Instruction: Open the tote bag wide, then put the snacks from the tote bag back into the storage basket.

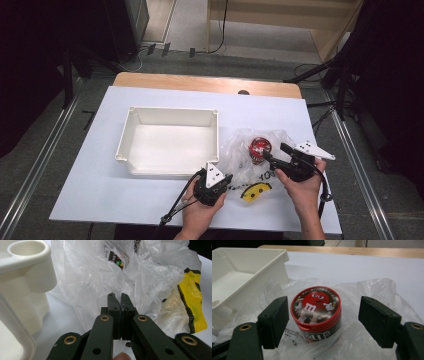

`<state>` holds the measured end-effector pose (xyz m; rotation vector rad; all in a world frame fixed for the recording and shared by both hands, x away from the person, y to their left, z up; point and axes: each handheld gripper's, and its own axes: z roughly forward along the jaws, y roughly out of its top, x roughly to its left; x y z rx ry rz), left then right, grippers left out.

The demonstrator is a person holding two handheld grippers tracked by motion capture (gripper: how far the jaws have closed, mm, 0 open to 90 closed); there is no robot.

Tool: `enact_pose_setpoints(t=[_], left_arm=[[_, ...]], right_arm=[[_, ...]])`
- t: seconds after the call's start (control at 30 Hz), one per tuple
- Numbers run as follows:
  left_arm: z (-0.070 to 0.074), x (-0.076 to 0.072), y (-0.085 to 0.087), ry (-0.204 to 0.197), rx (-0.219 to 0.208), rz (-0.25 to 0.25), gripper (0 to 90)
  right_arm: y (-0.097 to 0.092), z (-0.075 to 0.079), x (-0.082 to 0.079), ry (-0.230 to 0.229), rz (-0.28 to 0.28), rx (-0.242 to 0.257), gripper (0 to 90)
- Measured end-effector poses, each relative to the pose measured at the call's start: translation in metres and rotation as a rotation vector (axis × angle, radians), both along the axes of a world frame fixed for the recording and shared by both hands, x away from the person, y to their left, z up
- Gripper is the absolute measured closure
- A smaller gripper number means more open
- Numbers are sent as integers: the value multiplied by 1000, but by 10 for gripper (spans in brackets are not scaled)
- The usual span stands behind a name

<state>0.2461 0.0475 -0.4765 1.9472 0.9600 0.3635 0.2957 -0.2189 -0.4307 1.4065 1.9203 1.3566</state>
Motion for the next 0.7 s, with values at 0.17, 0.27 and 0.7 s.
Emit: enact_pose_setpoints(t=[0.17,0.27,0.7], left_arm=[[0,0,0,0,0,1,899],[0,0,0,1,-3,4,899],[0,0,-1,2,10,0,899]], right_arm=[[14,-10,5,42,0,-44,180],[18,-13,6,48,6,-50,183],[27,-24,14,74,-22,-65,222]])
